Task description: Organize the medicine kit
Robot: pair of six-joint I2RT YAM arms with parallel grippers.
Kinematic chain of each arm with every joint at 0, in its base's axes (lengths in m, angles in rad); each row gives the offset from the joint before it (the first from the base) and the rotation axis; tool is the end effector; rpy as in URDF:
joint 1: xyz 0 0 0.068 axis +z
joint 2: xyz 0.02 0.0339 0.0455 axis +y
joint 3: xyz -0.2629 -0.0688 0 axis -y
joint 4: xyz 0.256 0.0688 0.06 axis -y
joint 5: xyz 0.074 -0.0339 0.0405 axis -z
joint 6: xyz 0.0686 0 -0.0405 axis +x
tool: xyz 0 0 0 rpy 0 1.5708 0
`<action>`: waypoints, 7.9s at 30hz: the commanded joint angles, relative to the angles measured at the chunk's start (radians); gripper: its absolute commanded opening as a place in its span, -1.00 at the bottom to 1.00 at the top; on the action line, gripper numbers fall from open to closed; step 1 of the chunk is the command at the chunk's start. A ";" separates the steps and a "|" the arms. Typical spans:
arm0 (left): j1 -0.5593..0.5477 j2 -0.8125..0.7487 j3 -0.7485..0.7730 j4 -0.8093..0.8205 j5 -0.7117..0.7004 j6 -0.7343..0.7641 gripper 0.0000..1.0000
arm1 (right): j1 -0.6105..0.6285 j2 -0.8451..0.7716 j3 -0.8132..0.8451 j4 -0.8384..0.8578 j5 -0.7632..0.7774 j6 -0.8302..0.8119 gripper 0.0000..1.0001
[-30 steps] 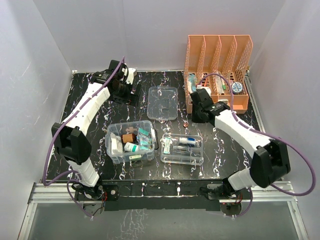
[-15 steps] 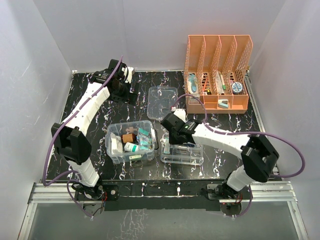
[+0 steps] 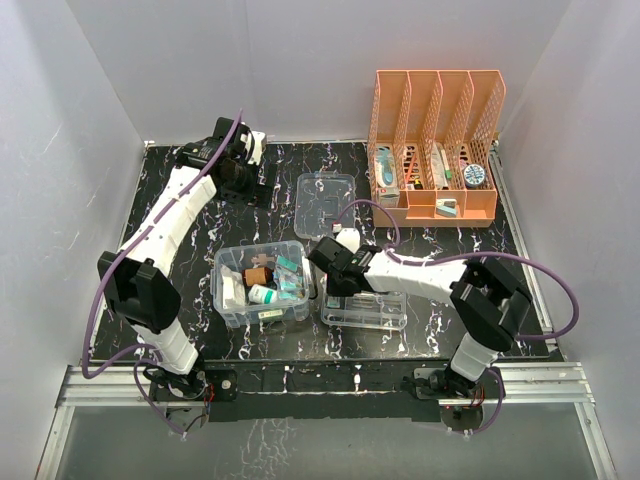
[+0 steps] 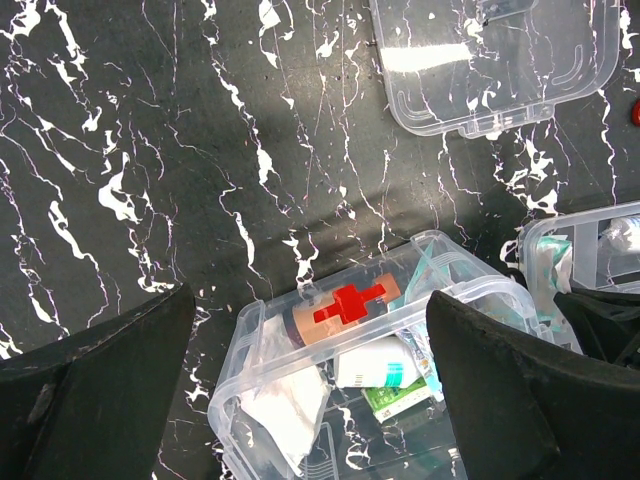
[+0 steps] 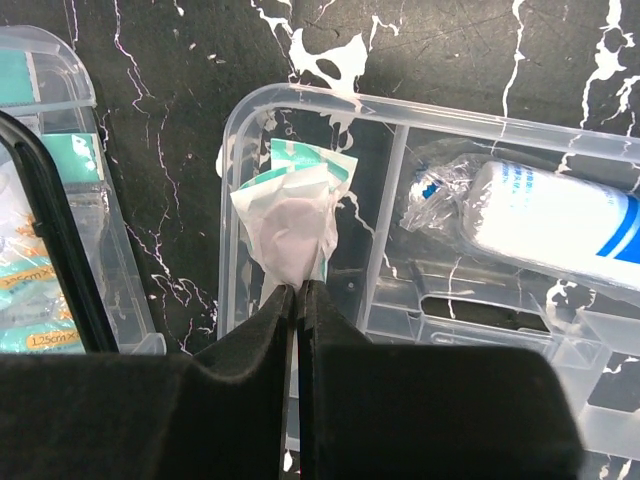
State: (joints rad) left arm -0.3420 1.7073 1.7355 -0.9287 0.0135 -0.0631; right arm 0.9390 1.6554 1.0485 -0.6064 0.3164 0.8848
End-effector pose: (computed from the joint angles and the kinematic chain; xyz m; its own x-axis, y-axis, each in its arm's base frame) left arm 0.3752 -0.1345 0.3294 -0.7584 0.2031 -0.6193 0.2960 0.9539 -0.0497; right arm 0.2153 0.2581 0.1483 -0.8941 0.0234 -0.4472 -0.0170 0.9961 0.0861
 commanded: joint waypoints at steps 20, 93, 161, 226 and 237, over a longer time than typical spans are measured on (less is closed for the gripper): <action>0.006 -0.051 -0.015 -0.026 0.010 0.004 0.97 | 0.041 -0.131 0.142 -0.115 0.133 0.046 -0.21; 0.006 0.048 -0.014 -0.009 0.068 0.020 0.97 | -0.415 0.044 0.201 -0.052 -0.023 -0.398 -0.77; 0.006 -0.035 -0.044 -0.032 0.050 0.014 0.97 | 0.159 -0.210 -0.163 -0.177 0.148 0.183 -0.34; 0.005 0.006 -0.039 -0.040 0.059 0.024 0.97 | -0.209 -0.294 -0.327 -0.036 -0.076 -0.134 -0.47; 0.006 0.003 -0.058 -0.033 0.068 0.030 0.97 | -0.209 -0.317 -0.275 -0.123 -0.017 -0.126 -1.00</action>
State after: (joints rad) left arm -0.3420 1.7271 1.6863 -0.9436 0.0677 -0.0406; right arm 0.7319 1.3838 0.7261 -0.6861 0.2420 0.7574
